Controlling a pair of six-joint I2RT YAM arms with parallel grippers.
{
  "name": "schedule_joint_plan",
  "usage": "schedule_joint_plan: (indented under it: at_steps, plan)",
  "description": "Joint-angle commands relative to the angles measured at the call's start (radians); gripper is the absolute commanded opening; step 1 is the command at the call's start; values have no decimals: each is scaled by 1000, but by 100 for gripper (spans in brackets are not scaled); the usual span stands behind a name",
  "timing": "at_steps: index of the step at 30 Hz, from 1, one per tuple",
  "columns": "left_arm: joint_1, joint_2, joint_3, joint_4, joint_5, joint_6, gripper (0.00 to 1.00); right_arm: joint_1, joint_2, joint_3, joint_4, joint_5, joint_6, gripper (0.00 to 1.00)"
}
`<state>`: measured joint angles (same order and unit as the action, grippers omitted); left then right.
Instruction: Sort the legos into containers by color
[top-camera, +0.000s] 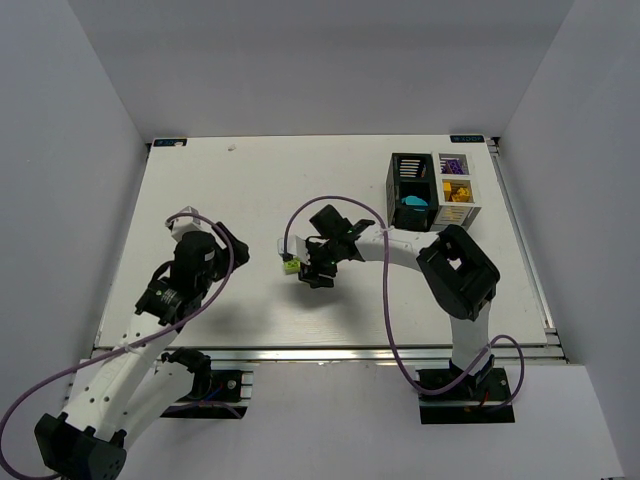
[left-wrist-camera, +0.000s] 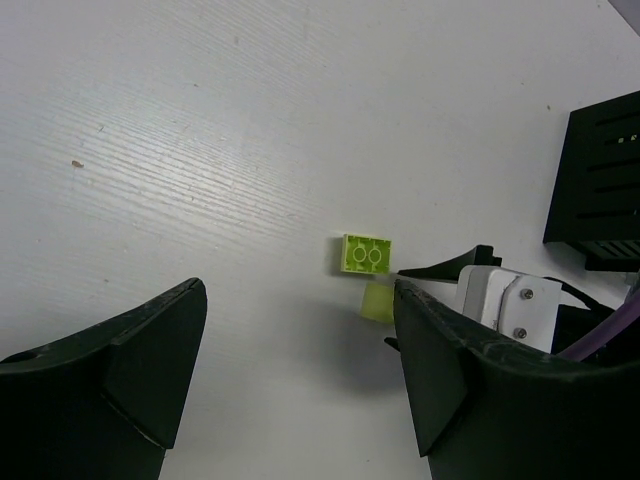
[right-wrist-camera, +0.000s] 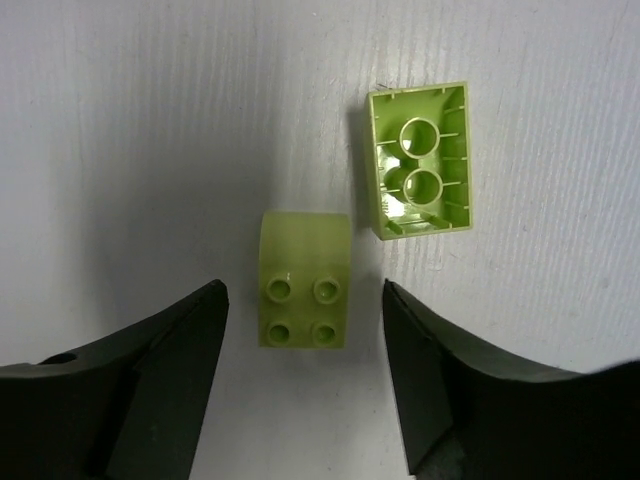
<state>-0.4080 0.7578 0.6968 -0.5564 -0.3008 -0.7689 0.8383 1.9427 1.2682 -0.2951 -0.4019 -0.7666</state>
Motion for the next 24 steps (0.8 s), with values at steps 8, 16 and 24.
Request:
schedule_joint_plan:
  at_steps: [8,16,24]
  plan:
    - [5,5,-20,1,-9,-20,85,5,10,31,13,-5,-10,42]
    - [5,12,-42,30,12,-30,85,-1,-117,-30,-15,-32,-39,10]
    - [5,24,-77,81,52,-46,85,-65,-336,-128,-30,-97,1,0]
